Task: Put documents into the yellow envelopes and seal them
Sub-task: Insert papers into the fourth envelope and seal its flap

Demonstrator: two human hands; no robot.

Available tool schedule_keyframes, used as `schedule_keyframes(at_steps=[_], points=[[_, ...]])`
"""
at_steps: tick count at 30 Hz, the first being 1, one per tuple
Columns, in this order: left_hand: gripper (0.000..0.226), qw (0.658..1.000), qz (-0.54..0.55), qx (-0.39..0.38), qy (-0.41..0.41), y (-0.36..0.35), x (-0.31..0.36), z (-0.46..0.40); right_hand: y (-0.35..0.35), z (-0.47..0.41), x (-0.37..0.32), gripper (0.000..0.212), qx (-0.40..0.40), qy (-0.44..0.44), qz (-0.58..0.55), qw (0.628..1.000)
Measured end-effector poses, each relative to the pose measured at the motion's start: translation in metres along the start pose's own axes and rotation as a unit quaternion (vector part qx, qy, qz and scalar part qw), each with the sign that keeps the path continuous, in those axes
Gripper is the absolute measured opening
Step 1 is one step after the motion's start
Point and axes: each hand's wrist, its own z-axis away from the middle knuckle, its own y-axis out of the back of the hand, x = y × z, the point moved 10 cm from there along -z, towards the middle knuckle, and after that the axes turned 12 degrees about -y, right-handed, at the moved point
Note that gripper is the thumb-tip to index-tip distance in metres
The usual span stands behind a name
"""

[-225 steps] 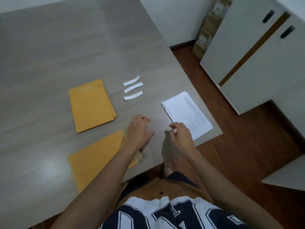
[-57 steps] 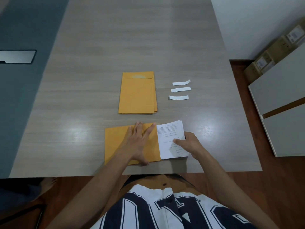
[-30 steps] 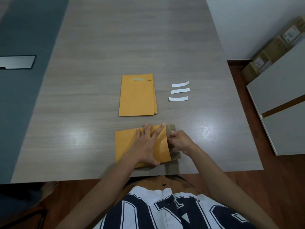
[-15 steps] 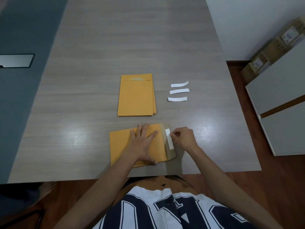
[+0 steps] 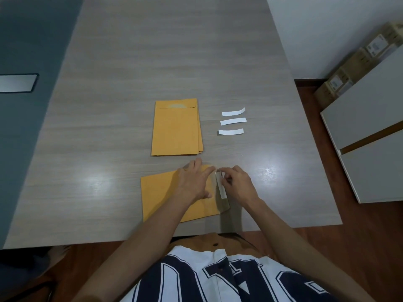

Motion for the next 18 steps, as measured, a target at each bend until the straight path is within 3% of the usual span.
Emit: schedule_keyframes(at_steps=[18], points=[[0.092, 1.0, 0.002, 0.015, 0.001, 0.003, 0.001, -0.001, -0.004, -0.019, -0.003, 0.005, -0.008, -0.041, -0.006, 0.999]])
